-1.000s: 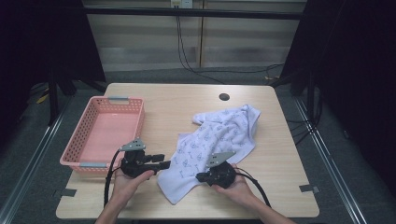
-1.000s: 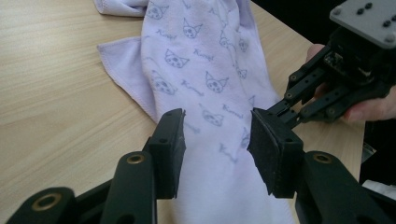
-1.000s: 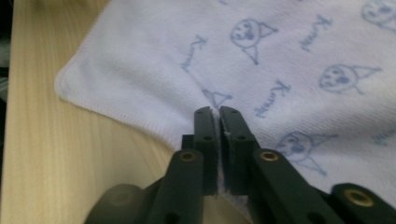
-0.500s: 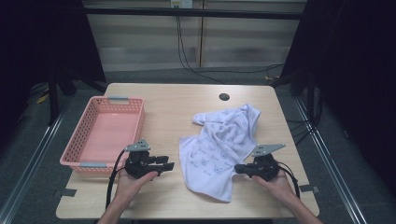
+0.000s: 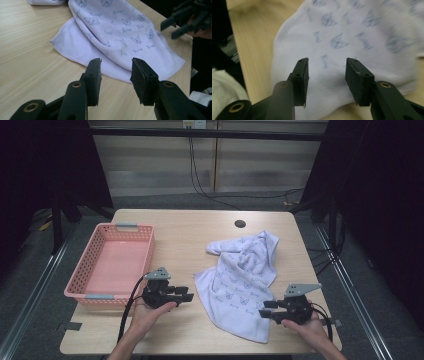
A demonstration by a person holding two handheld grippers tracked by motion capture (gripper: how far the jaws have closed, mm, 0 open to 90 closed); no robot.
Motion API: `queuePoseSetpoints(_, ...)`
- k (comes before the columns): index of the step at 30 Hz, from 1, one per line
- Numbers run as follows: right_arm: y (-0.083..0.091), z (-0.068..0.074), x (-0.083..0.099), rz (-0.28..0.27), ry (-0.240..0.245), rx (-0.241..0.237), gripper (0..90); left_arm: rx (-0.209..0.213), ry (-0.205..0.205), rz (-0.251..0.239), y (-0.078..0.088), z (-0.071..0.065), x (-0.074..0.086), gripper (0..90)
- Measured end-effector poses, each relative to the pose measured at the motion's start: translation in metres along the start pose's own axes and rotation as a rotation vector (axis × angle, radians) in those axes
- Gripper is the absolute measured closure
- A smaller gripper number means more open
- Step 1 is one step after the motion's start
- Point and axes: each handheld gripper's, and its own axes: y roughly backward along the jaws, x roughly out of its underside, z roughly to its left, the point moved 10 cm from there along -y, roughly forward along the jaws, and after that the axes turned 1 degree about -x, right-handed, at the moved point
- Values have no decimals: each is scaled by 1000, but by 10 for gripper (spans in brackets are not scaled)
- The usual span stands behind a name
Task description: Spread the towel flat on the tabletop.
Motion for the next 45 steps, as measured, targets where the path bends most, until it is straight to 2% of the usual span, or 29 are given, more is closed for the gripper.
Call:
queuePoseSetpoints(3, -10, 10, 10, 59, 18, -30, 462, -12, 12, 3, -3, 9, -2, 596)
queuePoseSetpoints(4, -13, 10, 12, 71, 25, -34, 445, -22, 0, 16, -6, 12, -4, 593)
queuePoseSetpoints(6, -19, 11, 17, 100, 24, -39, 408, -21, 0, 8, -9, 15, -8, 583)
queuePoseSetpoints(8, -21, 13, 20, 106, 47, -32, 393, -13, 8, -7, -14, 19, -13, 575)
queuePoseSetpoints(10, -22, 16, 21, 100, 64, -30, 396, -24, 10, -11, -19, 25, -17, 561)
queuePoseSetpoints(11, -22, 19, 22, 107, 72, -52, 406, -17, 18, -15, -22, 26, -19, 554)
queuePoseSetpoints(12, -22, 21, 23, 105, 88, -55, 430, -12, 23, -21, -25, 27, -21, 542)
queuePoseSetpoints(13, -22, 21, 23, 106, 116, -37, 440, -17, 23, -17, -28, 28, -21, 532)
queuePoseSetpoints(15, -21, 22, 25, 106, 153, -18, 539, -36, 9, 7, -34, 33, -20, 502)
queuePoseSetpoints(16, -21, 21, 25, 108, 166, -3, 542, -31, 20, 5, -37, 34, -20, 491)
queuePoseSetpoints(18, -21, 19, 25, 106, 200, 26, 621, -36, 27, 13, -43, 38, -21, 474)
queuePoseSetpoints(21, -21, 17, 25, 107, 203, 51, 753, -46, 36, 12, -46, 43, -21, 463)
queuePoseSetpoints(23, -21, 20, 25, 111, 190, 28, 854, -55, 46, 12, -48, 47, -20, 439)
queuePoseSetpoints(25, -21, 21, 26, 117, 155, -13, 874, -54, 41, 23, -49, 51, -19, 418)
queuePoseSetpoints(26, -22, 22, 26, 119, 134, -35, 885, -67, 41, 24, -49, 53, -19, 417)
queuePoseSetpoints(28, -20, 22, 25, 126, 109, -57, 887, -73, 37, 22, -50, 57, -19, 403)
queuePoseSetpoints(31, -12, 19, 15, 59, 59, -77, 888, -74, 25, 35, -53, 60, -18, 404)
queuePoseSetpoints(34, -2, 11, 9, 10, 31, -60, 889, -73, -3, 45, -58, 58, -19, 417)
queuePoseSetpoints(36, 0, 7, 9, 2, 23, -50, 889, -76, -28, 59, -63, 57, -21, 449)
queuePoseSetpoints(39, 1, 3, 8, -5, 13, -43, 889, -80, -42, 60, -70, 57, -23, 465)
queuePoseSetpoints(42, 1, -2, 6, -9, 3, -36, 888, -80, -51, 65, -78, 57, -23, 461)
queuePoseSetpoints(45, 3, -8, 5, -20, -7, -24, 887, -77, -69, 97, -84, 56, -18, 443)
